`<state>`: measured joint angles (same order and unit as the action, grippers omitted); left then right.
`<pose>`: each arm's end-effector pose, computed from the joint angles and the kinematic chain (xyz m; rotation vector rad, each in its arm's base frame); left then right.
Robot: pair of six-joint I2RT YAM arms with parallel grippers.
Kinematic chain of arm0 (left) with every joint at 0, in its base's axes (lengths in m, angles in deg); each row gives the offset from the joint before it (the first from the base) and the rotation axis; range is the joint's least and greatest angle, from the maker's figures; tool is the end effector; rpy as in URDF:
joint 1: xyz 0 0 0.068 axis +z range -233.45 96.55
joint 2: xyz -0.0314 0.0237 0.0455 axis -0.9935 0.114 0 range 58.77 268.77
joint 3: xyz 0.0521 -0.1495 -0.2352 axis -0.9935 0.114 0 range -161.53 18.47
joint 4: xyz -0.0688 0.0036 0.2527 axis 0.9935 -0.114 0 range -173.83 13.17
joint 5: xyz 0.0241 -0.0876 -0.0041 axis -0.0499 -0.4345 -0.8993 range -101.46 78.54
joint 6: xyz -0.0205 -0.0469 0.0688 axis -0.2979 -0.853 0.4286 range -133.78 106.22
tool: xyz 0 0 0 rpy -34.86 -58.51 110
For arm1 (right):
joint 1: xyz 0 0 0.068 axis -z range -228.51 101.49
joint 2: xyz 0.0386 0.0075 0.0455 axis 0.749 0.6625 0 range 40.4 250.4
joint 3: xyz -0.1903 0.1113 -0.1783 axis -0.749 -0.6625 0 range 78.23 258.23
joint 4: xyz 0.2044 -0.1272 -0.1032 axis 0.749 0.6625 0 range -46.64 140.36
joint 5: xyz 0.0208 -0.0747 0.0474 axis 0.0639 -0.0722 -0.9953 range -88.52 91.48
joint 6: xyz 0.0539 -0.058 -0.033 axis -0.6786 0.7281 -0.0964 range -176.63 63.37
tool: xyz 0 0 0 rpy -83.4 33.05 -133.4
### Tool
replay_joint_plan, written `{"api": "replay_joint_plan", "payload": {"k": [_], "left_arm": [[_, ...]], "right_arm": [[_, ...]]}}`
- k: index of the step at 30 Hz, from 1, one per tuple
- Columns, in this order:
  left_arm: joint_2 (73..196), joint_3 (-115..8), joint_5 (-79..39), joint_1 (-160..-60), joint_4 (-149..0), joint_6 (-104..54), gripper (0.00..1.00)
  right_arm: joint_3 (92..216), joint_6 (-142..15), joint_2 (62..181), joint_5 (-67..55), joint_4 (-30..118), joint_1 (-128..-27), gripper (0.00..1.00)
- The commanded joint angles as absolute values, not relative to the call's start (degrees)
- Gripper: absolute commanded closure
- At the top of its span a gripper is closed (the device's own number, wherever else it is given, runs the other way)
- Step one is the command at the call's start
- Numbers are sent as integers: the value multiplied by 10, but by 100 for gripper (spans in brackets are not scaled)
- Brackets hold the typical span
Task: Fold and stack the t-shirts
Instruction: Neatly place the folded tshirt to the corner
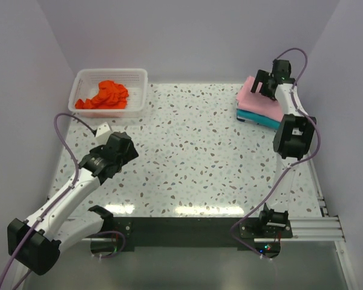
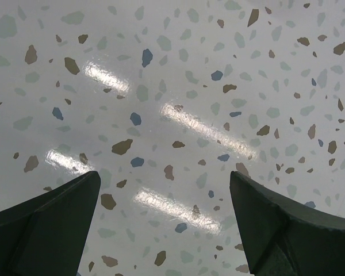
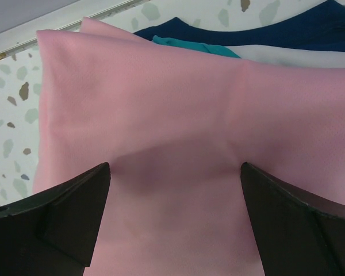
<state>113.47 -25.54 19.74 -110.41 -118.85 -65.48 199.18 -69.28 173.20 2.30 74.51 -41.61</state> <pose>0.1937 -0.0547 0.2411 -0.7071 2.2088 0.0049 0.5646 -0.0694 0.2216 0.4011 2.2864 0.0343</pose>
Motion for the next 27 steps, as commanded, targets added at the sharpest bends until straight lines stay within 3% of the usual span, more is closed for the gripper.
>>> {"api": "replay_joint_plan", "payload": {"k": [1,6,21,27], "left_arm": [[1146,-283,220,-1099,-1195,-661,0],[1164,-294,224,-1099,-1195,-659,0],[1203,-307,219,-1099,-1192,-659,0],[1202,-309,221,-1099,-1194,-662,0]], "right_arm": [[2027,-699,1729,95,748,-407,1],[2029,-679,1745,94,725,-397,1],[1974,-616,1809,-84,621,-395,1],[1940,-622,1750,-67,594,-395,1]]}}
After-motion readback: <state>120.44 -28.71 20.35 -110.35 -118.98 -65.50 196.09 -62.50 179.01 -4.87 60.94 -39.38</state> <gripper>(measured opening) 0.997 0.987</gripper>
